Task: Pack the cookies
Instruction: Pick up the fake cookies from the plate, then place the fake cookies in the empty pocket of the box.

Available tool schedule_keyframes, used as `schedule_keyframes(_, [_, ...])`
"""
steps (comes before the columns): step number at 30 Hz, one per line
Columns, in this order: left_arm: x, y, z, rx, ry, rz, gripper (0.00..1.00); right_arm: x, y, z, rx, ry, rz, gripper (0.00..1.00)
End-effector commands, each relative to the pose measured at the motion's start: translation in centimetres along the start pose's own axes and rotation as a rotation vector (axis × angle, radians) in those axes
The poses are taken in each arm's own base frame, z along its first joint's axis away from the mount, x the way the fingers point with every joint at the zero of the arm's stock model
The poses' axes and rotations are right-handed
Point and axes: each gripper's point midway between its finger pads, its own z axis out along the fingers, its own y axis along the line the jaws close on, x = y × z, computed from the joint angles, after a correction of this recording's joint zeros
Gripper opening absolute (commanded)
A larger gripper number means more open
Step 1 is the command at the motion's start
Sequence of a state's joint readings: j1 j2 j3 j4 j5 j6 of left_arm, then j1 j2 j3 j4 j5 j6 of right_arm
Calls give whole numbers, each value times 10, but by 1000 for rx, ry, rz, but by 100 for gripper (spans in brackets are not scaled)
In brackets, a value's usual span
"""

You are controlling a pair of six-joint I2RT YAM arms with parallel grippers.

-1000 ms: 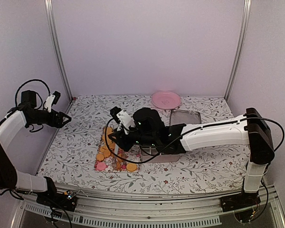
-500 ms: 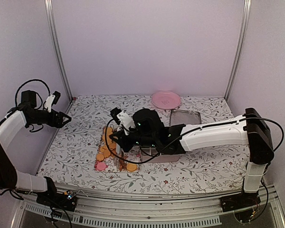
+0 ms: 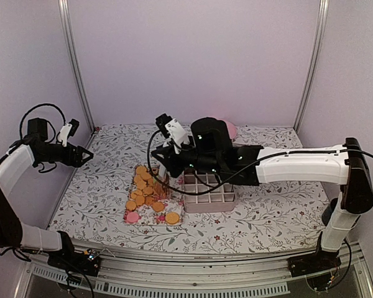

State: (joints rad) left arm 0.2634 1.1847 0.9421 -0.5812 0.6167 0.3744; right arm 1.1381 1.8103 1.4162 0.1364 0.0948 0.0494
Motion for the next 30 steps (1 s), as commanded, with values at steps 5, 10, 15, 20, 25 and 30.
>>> schedule_keyframes(5, [-8,-5,-4,6,-25,30,96,-63,-87,-59,192,-117,-48,0])
schedule_keyframes(10, [-7,-5,-3,8,-24,30,96,-45,-125,-75,264,-72,-42,0])
schedule_keyframes(15, [-7,-6,-3,12,-24,30,96,-24,-136,-74,277,-28,-35,0])
schedule_keyframes(20, [-9,-5,-2,15,-24,22,96,-8,-135,-64,264,11,-28,0])
schedule_keyframes(25, [-9,-5,-3,11,-25,24,96,1,-137,-57,266,30,-28,0])
schedule_keyframes(30, [-8,-5,-2,12,-24,23,96,6,-141,-51,272,44,-36,4])
